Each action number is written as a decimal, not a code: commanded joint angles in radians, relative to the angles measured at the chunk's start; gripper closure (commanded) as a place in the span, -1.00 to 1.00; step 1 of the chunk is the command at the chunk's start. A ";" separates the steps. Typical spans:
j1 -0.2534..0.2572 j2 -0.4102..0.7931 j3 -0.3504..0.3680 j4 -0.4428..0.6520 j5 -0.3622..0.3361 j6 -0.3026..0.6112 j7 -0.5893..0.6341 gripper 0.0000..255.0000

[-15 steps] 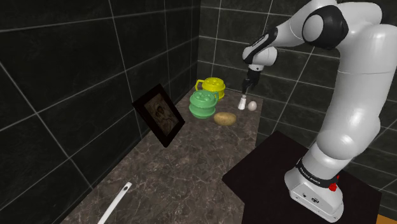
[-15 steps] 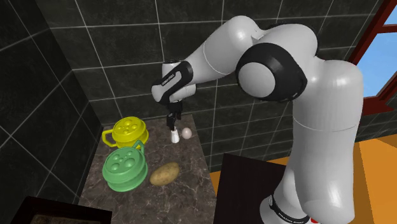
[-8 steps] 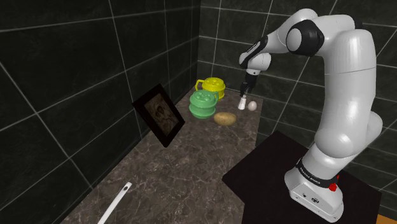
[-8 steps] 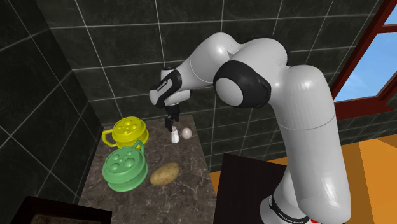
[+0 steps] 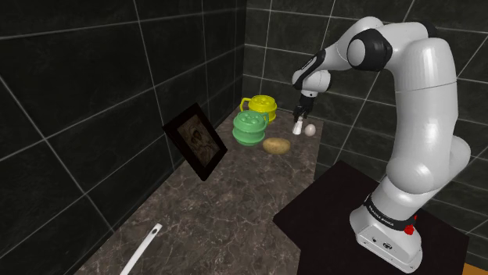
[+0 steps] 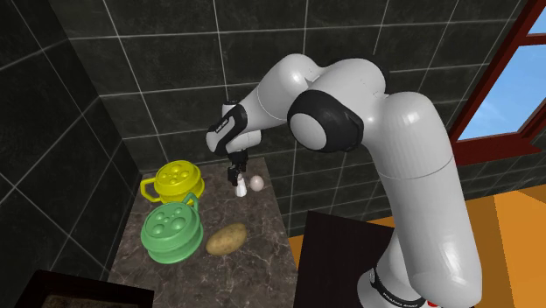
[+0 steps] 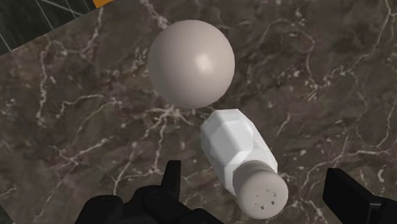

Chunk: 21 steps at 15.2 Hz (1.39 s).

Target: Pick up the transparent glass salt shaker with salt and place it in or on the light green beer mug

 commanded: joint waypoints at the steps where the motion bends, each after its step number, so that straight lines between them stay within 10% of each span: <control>1: 0.000 0.001 0.000 0.000 0.001 0.001 -0.001 -1.00; 4: 0.000 0.001 0.000 0.000 0.000 0.001 0.000 -1.00; 5: 0.000 0.001 0.000 0.000 0.000 0.001 0.000 1.00; 21: 0.016 -0.064 -0.023 0.002 -0.034 -0.062 0.025 1.00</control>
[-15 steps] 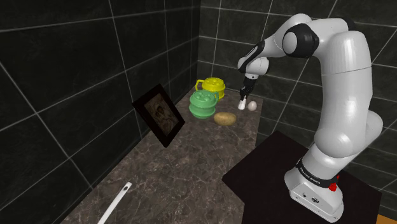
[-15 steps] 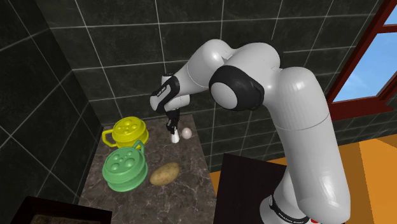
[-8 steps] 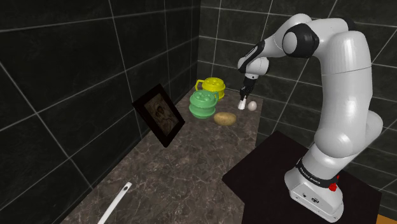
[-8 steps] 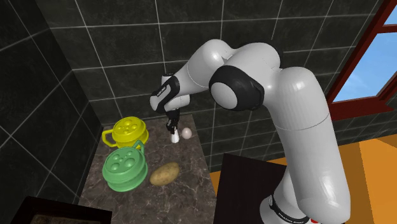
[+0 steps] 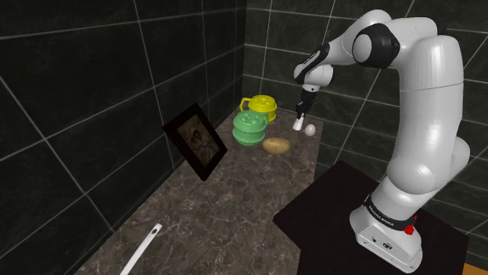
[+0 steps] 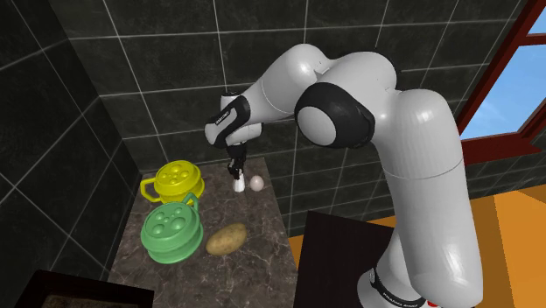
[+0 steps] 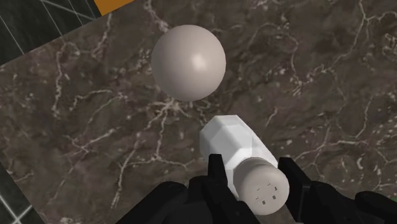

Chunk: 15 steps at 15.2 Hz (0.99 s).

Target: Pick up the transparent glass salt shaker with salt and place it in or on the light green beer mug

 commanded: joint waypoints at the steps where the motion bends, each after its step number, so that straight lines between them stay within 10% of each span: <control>1: 0.003 -0.017 -0.007 0.006 -0.010 -0.021 0.006 1.00; 15: 0.025 -0.127 -0.041 0.045 -0.074 -0.162 0.054 1.00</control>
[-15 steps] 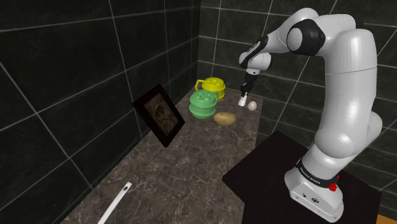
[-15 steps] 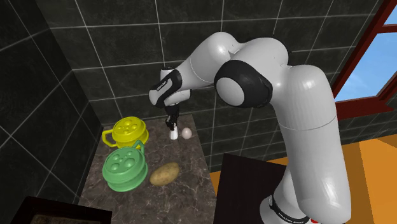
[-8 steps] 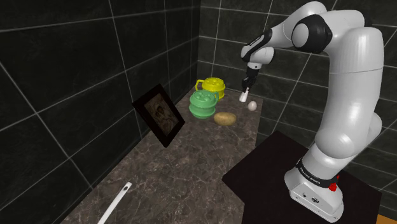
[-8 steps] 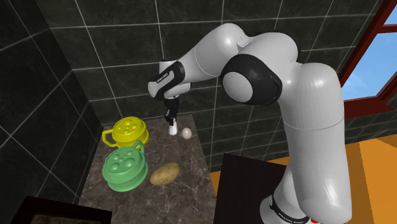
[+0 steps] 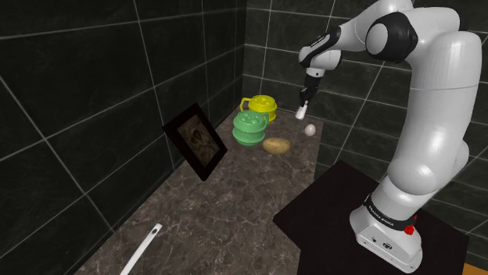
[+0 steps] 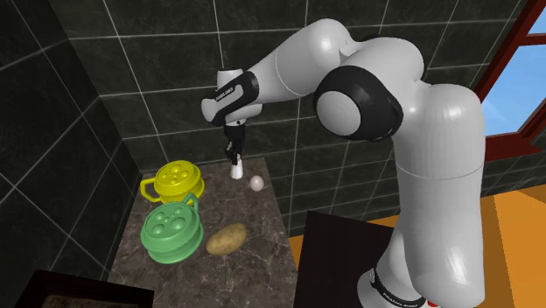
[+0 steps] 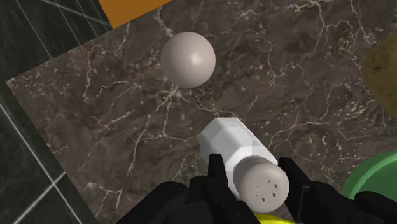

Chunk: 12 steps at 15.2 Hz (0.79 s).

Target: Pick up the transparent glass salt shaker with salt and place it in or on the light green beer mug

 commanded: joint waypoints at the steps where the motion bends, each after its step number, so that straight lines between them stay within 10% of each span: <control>1: 0.004 -0.017 -0.004 0.007 -0.010 -0.023 0.008 1.00; 12: 0.013 -0.081 -0.020 0.073 -0.049 -0.145 0.040 1.00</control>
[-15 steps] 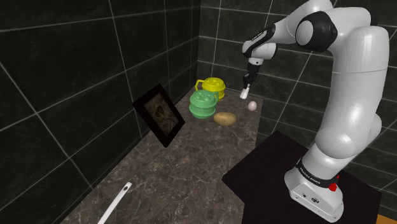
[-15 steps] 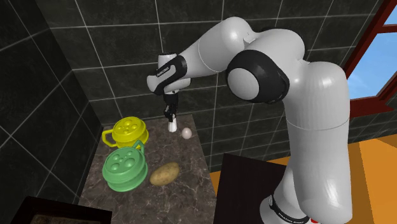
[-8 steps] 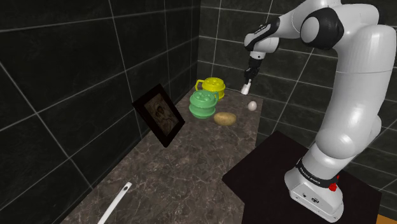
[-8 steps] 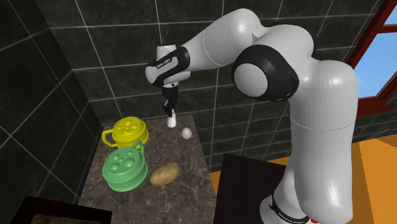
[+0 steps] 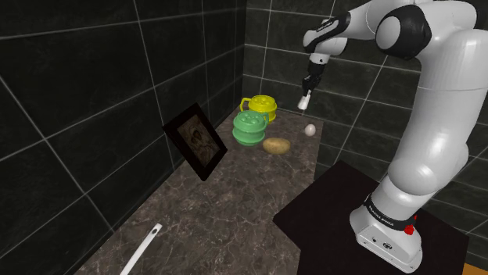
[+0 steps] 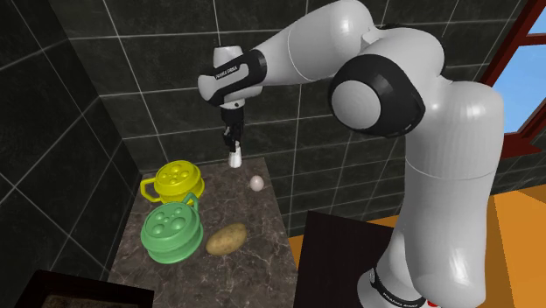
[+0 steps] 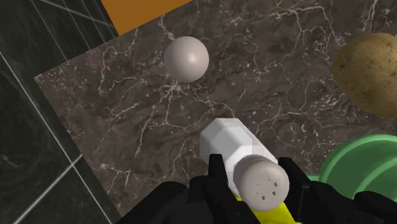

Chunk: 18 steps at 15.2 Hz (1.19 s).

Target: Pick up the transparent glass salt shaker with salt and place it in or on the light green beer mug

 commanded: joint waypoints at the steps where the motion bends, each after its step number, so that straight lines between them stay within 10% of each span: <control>1: 0.002 -0.010 -0.002 0.016 -0.006 -0.024 0.006 1.00; 9: 0.003 -0.037 -0.008 0.075 -0.024 -0.107 0.022 1.00; 18: 0.124 -0.027 0.057 0.135 -0.036 -0.136 0.219 1.00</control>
